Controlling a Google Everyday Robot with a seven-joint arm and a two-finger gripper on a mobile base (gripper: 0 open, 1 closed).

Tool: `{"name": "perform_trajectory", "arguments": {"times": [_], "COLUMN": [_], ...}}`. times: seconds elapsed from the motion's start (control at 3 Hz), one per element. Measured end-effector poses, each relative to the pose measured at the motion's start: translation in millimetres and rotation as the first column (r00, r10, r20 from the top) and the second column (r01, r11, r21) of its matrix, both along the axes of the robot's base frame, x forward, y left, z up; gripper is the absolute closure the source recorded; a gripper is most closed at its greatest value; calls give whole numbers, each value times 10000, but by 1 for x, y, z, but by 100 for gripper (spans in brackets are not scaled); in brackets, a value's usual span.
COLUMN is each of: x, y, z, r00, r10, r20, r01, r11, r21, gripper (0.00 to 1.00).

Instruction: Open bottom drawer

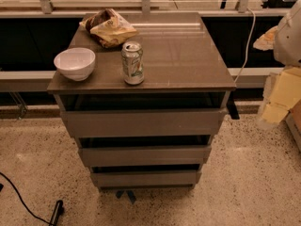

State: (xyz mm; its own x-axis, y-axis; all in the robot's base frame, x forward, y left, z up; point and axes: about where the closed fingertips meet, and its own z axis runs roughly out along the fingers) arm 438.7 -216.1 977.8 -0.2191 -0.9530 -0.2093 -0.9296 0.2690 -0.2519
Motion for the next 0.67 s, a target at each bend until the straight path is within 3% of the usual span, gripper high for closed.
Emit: {"name": "perform_trajectory", "arguments": {"times": [0.33, 0.67], "x": [0, 12], "y": [0, 25], "z": [0, -27], "r00": [10000, 9975], "r10": [7, 705], "r20": [6, 50], "r01": [-7, -707], "r11": [10000, 9953], "r21": [5, 664], "gripper": [0, 0]}}
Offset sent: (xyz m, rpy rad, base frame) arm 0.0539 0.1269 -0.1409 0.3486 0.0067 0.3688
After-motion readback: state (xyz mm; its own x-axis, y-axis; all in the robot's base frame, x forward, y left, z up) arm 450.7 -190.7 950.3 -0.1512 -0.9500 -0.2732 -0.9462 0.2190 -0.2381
